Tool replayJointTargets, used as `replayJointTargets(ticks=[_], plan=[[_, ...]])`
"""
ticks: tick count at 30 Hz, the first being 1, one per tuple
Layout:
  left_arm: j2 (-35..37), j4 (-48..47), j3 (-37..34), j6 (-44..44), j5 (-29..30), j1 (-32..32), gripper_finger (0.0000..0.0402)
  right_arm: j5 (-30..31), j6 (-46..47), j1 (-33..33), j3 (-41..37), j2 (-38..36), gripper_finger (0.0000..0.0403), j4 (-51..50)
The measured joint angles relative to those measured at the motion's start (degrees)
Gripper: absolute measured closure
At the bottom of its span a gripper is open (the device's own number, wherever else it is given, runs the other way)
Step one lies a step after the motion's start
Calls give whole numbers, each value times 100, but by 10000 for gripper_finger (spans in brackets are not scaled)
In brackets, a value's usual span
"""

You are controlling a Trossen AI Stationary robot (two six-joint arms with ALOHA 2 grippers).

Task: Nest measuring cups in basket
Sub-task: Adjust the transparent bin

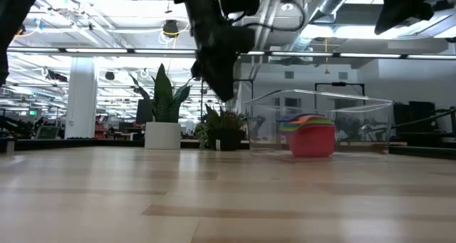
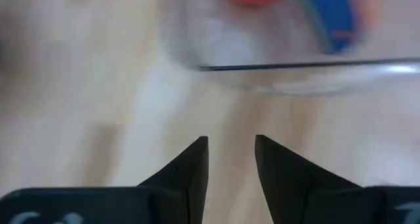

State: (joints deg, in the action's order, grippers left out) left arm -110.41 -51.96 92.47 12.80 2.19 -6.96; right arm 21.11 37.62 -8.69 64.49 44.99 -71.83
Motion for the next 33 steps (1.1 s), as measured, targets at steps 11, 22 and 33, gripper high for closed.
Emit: replayJointTargets(ticks=[11,22,33], plan=[[-711,975,9,-11,-540,811,288,155,-61,-2,0,-2,383,26],[-879,1646,2,-83,-230,225,288,150,-13,0,0,-2,377,33],[-872,2547,2,-378,-54,-478,288,150,1,0,0,0,381,33]])
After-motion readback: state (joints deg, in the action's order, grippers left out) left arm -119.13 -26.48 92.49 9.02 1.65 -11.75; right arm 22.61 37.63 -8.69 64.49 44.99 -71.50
